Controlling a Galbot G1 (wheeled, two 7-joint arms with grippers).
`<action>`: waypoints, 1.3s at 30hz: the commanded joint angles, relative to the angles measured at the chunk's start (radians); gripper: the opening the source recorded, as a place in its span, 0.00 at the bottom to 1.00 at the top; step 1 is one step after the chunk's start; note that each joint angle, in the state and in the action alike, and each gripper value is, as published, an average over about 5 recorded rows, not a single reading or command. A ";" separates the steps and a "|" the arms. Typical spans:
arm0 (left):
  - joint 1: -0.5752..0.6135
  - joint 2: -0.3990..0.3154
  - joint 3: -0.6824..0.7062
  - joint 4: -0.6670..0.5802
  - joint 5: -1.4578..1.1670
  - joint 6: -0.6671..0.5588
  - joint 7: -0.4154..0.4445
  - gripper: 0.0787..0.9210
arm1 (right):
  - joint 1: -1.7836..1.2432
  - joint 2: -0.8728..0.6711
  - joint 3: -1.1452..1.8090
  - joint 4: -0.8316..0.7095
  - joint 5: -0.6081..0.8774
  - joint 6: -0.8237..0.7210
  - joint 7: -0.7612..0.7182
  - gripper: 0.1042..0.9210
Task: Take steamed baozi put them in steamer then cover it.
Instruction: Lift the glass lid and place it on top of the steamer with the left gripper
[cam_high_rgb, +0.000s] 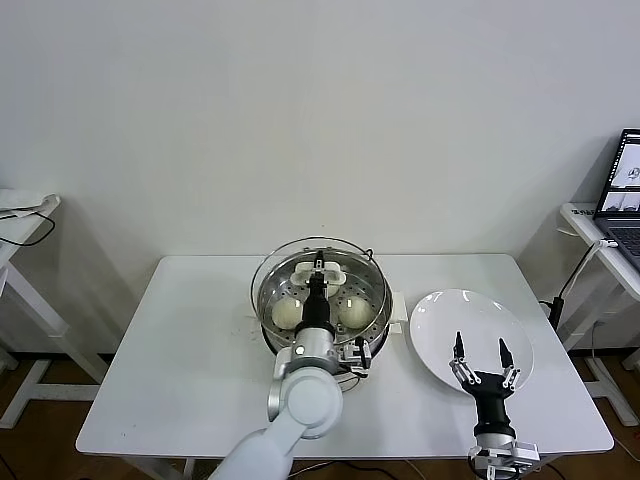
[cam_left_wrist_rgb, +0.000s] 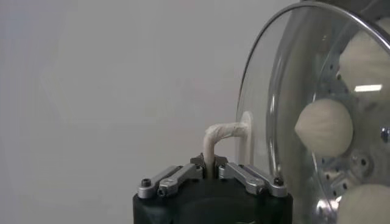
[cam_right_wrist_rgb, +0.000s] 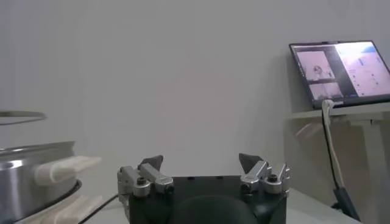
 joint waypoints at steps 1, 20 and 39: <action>-0.004 -0.035 0.015 0.036 0.017 -0.004 -0.008 0.13 | 0.001 0.000 0.000 0.000 -0.001 -0.003 0.000 0.88; 0.021 -0.060 -0.007 0.076 0.020 -0.020 -0.051 0.13 | 0.002 -0.007 -0.002 -0.005 0.002 -0.003 -0.003 0.88; 0.044 -0.076 -0.020 0.093 0.017 -0.032 -0.089 0.13 | 0.011 -0.014 -0.009 -0.013 0.001 -0.003 -0.006 0.88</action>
